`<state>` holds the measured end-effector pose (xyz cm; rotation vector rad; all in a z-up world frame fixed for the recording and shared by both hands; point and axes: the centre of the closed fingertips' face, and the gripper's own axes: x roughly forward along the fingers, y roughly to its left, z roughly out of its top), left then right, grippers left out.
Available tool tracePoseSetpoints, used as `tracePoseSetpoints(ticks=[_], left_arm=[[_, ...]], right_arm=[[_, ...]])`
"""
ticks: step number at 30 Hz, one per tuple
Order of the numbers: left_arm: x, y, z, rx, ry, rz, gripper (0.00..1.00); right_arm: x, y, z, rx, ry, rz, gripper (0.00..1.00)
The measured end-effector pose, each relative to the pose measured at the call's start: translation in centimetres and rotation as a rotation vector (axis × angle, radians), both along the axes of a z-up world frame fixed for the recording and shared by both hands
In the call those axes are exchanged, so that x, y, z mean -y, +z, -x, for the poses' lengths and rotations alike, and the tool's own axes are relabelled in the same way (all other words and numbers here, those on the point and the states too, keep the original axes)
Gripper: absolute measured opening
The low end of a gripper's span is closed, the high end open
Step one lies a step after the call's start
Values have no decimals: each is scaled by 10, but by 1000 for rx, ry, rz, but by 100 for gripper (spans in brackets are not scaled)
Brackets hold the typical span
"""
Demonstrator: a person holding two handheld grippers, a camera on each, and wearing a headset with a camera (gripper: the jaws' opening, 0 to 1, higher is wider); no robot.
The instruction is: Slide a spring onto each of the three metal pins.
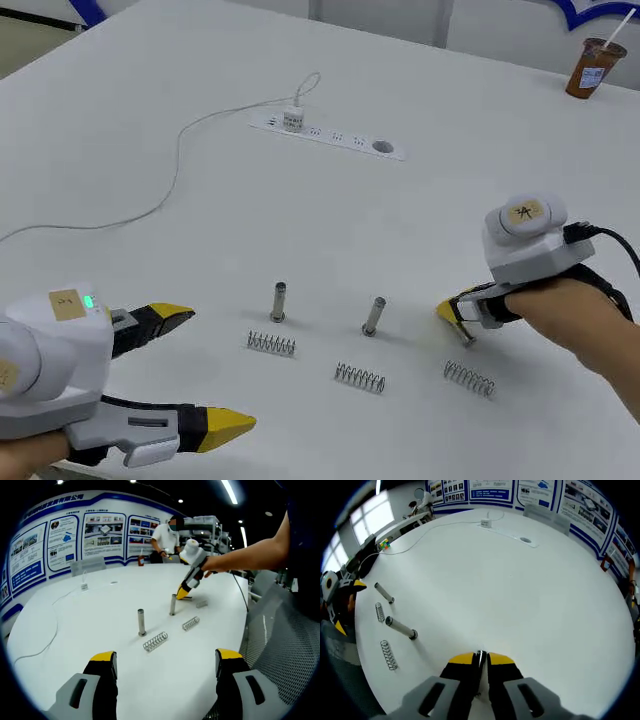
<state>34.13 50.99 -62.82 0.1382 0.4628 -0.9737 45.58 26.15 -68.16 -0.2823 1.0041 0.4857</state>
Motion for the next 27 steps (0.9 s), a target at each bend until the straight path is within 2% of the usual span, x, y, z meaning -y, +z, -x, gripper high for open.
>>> tracePoseSetpoints(ticks=[14, 17, 21, 25, 27], left_arm=[[3, 1, -1, 4, -10, 8, 82], [4, 0, -1, 3, -13, 6, 82], [5, 1, -2, 8, -17, 1, 82], [6, 4, -4, 16, -19, -2, 82], [6, 8, -5, 25, -19, -3, 82]], right_arm=[[0, -3, 1, -30, 12, 35, 9], [0, -3, 1, -43, -8, 25, 9], [-1, -2, 3, -29, -21, 26, 9], [1, -1, 2, -23, -43, 4, 9], [2, -1, 3, -17, -40, 25, 8]])
